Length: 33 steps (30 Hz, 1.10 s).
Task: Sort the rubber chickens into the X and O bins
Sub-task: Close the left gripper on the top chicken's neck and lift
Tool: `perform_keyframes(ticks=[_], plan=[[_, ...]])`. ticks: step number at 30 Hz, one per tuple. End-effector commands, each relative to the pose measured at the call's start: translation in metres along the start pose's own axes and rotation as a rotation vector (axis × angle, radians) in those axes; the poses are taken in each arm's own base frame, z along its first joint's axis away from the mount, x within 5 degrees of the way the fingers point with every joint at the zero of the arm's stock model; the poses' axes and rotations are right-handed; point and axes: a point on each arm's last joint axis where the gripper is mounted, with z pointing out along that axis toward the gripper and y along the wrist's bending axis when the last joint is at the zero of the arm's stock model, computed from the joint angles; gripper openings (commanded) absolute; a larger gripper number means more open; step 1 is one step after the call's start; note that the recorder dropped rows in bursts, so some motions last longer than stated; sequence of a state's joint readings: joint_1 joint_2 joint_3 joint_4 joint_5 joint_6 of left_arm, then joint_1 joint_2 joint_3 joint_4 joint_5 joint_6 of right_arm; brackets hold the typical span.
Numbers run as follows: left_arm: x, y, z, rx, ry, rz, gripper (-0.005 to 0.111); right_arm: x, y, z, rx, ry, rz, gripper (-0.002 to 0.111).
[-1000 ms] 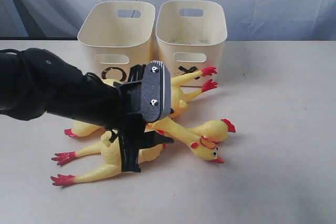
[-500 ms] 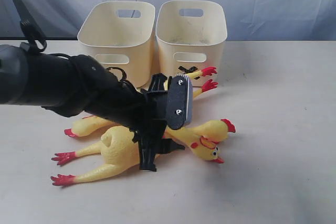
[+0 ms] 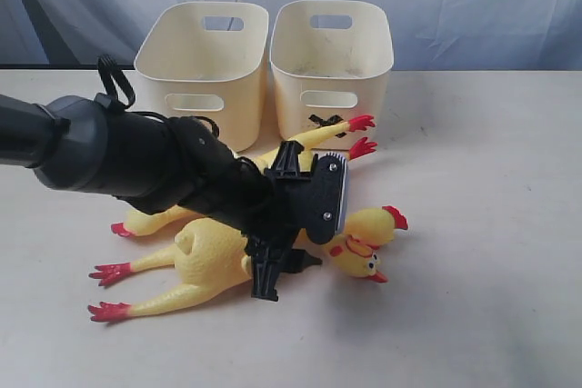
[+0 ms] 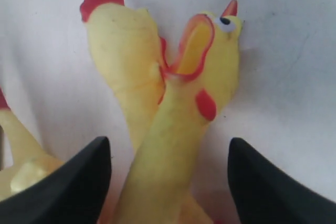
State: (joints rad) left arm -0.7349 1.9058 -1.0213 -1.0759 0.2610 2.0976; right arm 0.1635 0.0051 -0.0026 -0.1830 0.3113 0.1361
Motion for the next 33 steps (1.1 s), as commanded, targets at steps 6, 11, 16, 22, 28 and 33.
perform_keyframes(ticks=[6,11,16,22,28,33], plan=[[0.000,0.000,0.002,0.000,0.002,0.029,0.039,0.000,0.000,0.000,-0.002,-0.009,0.000,-0.001],[0.000,0.000,0.002,0.000,0.002,0.029,0.021,0.000,0.000,0.000,-0.002,-0.009,0.000,-0.001],[-0.002,0.002,0.000,-0.010,-0.002,0.031,0.001,0.000,0.000,0.000,-0.002,-0.009,0.000,-0.001],[-0.015,0.016,-0.020,-0.084,-0.040,0.038,0.000,0.000,0.000,0.000,-0.002,-0.009,0.000,-0.001],[-0.028,0.051,-0.044,-0.314,-0.062,-0.154,0.000,0.000,0.000,0.000,-0.002,-0.009,0.000,-0.001],[-0.033,0.074,-0.056,-0.463,-0.032,-0.171,0.000,0.000,0.000,0.000,-0.002,-0.009,0.000,-0.001]])
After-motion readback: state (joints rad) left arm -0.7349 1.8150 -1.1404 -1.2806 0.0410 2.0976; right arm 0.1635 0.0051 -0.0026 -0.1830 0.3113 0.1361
